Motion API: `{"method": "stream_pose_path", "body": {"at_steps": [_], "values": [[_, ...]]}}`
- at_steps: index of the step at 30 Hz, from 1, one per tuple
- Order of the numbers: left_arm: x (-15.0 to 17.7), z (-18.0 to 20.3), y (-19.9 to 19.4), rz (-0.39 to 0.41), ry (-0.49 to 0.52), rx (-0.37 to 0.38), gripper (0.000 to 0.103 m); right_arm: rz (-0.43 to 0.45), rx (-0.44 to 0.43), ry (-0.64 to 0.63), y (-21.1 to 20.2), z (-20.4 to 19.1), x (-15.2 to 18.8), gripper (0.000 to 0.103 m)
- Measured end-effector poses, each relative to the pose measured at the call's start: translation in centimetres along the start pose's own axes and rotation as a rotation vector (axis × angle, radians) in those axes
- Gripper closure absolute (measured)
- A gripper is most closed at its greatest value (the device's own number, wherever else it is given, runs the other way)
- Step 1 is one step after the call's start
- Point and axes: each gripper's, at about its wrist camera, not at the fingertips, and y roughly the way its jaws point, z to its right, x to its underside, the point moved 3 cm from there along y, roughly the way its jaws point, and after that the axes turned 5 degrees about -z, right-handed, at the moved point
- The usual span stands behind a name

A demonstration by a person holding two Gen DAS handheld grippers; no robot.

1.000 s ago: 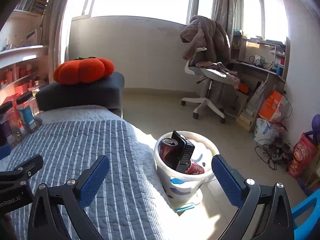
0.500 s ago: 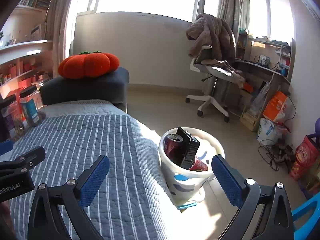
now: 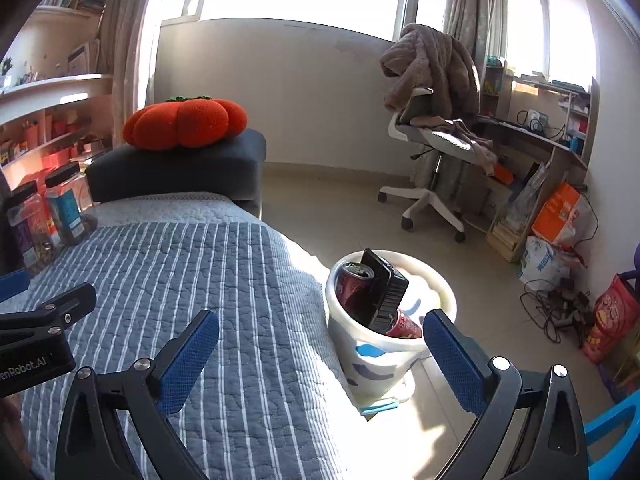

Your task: Collect trash

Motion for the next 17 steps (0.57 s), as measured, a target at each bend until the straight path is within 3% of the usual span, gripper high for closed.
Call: {"method": "stream_pose_path", "body": {"at_steps": [17], "values": [[0.2, 0.54, -0.22, 0.015, 0.027, 0.042, 0.004, -0.03, -0.024, 0.036, 0.48, 0.49, 0.18, 0.0]]}}
